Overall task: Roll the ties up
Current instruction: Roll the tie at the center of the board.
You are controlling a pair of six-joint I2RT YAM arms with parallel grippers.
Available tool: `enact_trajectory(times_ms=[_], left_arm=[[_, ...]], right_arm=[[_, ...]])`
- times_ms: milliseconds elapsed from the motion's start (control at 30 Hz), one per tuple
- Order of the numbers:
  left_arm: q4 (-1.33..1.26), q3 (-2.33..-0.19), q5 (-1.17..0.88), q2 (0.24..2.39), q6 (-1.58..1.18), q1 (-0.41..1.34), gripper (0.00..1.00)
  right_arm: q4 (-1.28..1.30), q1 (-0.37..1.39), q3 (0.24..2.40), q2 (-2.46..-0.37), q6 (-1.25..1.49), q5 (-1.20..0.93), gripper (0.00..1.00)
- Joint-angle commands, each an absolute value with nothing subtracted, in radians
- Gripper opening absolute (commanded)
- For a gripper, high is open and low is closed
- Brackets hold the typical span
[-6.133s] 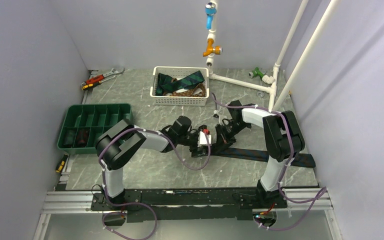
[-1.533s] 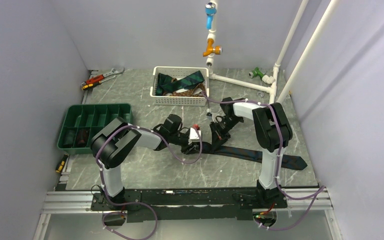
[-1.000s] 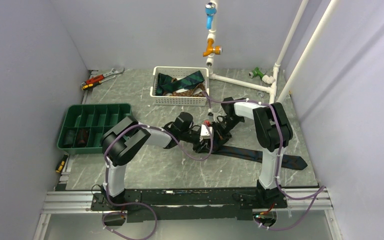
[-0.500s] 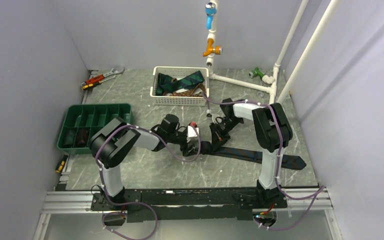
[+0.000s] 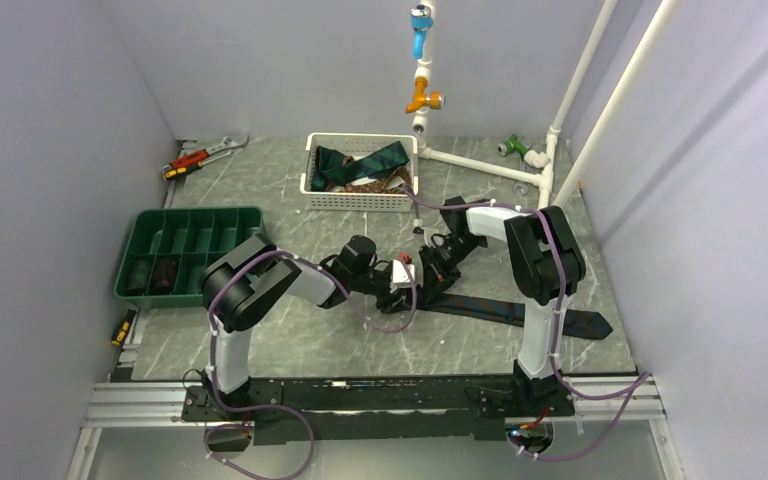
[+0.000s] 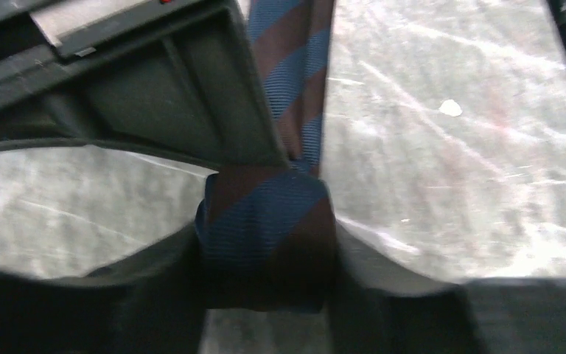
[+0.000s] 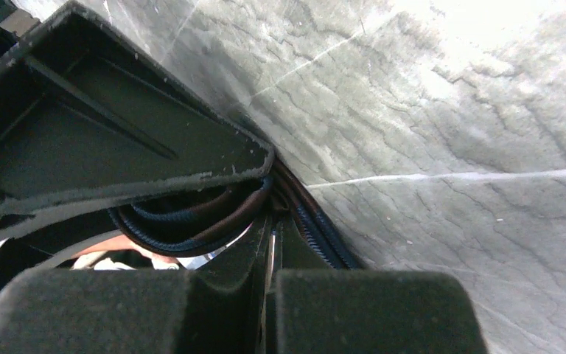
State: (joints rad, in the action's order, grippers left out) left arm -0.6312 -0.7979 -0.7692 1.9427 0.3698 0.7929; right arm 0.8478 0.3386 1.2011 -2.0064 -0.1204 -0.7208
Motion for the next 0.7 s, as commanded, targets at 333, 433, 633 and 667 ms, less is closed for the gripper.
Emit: enact_trajectory(times_ms=[333,433,633,667], left_arm=[[-0.732,-0.671,-0.804,1.802,0.341,0.767,0.70],[-0.739,-0.697,-0.814,1.818,0.320,0.768,0.66],[-0.768,-0.757,-0.813,1.857,0.266,0.776,0.48],[-0.770,-0.766,-0.815,1.858,0.258,0.779,0.45]], right_arm=[[0.774,0.379,1.169,-2.012,-0.167,-0.653,0.00],[0.772,0.380,1.158,-2.012,-0.167,-0.656,0.00],[0.769,0.381,1.156,-2.008,-0.166,-0.658,0.00],[0.769,0.382,1.156,-2.008,-0.166,-0.658,0.00]])
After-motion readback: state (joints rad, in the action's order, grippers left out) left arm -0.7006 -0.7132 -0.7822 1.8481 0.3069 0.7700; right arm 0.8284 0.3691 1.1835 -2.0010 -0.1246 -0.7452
